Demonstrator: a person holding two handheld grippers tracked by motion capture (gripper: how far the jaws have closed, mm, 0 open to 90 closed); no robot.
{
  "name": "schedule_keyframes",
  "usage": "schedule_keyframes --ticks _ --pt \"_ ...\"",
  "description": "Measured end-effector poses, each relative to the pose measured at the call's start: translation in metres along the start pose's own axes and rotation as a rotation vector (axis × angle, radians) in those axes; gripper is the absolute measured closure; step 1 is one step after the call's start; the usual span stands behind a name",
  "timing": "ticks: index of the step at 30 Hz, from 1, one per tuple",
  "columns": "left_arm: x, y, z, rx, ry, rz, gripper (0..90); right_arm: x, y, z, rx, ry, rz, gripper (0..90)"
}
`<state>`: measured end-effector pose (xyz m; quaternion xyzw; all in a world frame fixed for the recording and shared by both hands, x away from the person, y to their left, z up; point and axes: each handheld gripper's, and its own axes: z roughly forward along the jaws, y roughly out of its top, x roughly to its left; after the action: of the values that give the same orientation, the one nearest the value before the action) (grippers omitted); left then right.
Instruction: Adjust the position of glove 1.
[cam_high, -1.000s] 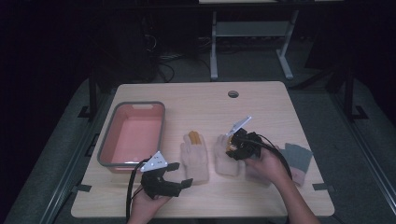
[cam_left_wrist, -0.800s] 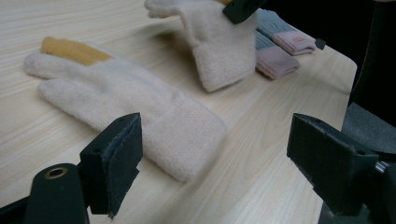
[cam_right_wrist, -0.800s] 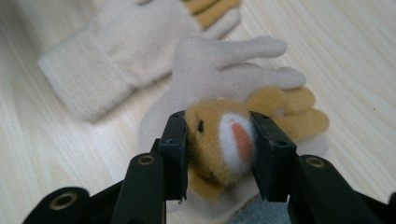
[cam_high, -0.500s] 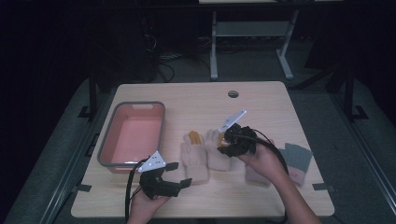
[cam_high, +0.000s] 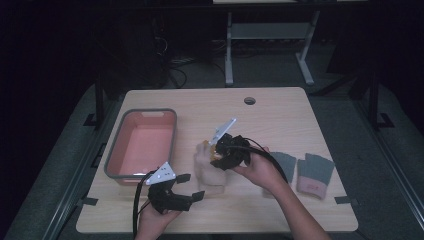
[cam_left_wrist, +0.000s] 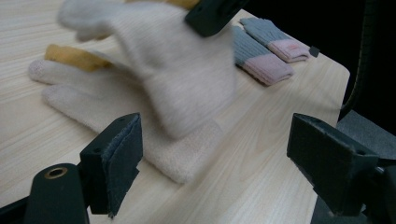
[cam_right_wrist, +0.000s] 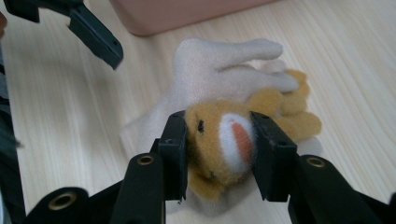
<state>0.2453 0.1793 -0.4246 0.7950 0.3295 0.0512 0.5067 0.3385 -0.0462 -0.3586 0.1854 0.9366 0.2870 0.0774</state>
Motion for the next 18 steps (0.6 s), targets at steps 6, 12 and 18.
schedule_keyframes --ticks 6,12,18 --pt "0.000 0.000 -0.001 -0.009 -0.005 -0.019 17.9 -0.004 0.006 0.022 0.025 0.027 -0.021 59.2" --pt "0.000 0.000 0.001 -0.001 -0.005 -0.015 17.9 -0.008 0.004 0.039 0.054 0.037 -0.004 58.5" --pt "0.000 -0.001 0.002 0.011 -0.009 -0.012 17.9 -0.009 -0.002 0.052 0.085 0.041 0.010 57.2"
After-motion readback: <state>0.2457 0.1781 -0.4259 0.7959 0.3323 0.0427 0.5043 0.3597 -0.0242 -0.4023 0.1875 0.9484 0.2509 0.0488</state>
